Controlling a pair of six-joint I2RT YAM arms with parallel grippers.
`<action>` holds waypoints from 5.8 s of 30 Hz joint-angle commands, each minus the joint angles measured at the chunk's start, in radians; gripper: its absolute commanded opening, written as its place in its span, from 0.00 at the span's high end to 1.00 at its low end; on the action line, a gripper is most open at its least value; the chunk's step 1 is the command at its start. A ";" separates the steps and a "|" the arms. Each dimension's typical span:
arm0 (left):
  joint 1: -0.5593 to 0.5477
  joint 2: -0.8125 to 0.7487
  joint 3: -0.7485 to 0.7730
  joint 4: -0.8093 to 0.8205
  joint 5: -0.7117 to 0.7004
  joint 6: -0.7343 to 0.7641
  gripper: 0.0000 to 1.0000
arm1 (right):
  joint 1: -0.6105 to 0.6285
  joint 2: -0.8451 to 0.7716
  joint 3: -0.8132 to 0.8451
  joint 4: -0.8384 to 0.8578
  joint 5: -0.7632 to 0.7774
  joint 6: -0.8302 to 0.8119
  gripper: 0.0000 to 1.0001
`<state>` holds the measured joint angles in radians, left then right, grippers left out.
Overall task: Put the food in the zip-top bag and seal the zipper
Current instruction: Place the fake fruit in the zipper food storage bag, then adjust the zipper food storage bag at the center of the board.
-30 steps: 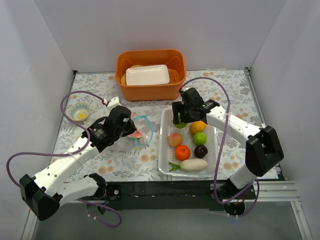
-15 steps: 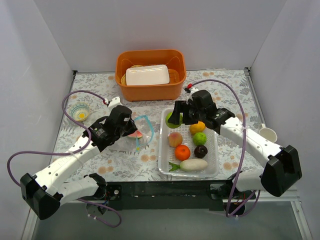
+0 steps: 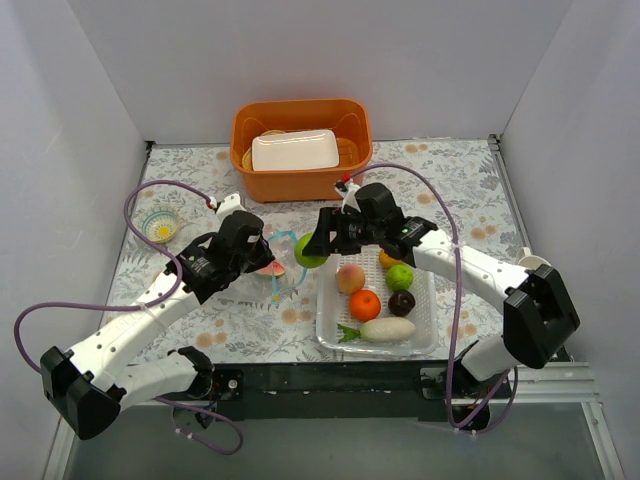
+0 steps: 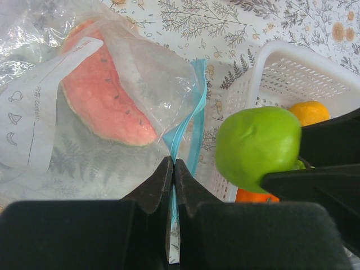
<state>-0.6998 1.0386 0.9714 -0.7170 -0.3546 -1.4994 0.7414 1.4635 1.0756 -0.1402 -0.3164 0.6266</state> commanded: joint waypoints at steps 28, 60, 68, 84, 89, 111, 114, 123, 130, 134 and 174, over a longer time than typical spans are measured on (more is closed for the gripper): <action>-0.003 -0.109 0.035 -0.047 -0.152 -0.051 1.00 | 0.147 0.202 0.385 -0.211 0.181 -0.180 0.02; -0.003 -0.157 0.096 -0.110 -0.270 -0.071 1.00 | 0.145 0.340 0.368 -0.297 0.155 -0.240 0.43; -0.003 -0.141 0.098 -0.110 -0.267 -0.064 1.00 | 0.145 0.385 0.360 -0.243 0.050 -0.229 0.71; -0.003 -0.117 0.315 -0.211 -0.374 -0.004 1.00 | 0.147 0.236 0.674 -0.282 0.037 -0.238 0.95; -0.003 -0.091 0.382 -0.262 -0.408 0.050 1.00 | 0.142 0.302 0.820 -0.372 0.053 -0.237 0.94; -0.003 0.046 0.524 -0.453 -0.164 0.053 1.00 | 0.075 0.425 0.820 -0.427 -0.012 -0.219 0.89; -0.003 0.089 0.396 -0.426 -0.074 0.016 1.00 | 0.072 0.465 0.834 -0.441 -0.013 -0.235 0.88; -0.003 0.023 0.259 -0.329 -0.089 -0.015 1.00 | 0.070 0.512 0.862 -0.477 -0.093 -0.262 0.87; -0.003 0.014 0.389 -0.398 -0.216 -0.025 1.00 | 0.079 0.521 0.894 -0.423 -0.154 -0.223 0.87; -0.003 0.058 0.495 -0.566 -0.328 -0.036 1.00 | 0.085 0.560 0.897 -0.375 -0.190 -0.183 0.87; -0.001 0.080 0.046 -0.076 -0.066 0.111 1.00 | 0.018 -0.058 0.153 -0.305 0.467 -0.105 0.26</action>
<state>-0.7010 1.1538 1.0512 -0.8482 -0.4530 -1.4200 0.8097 1.5677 1.3491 -0.3874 0.0139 0.5179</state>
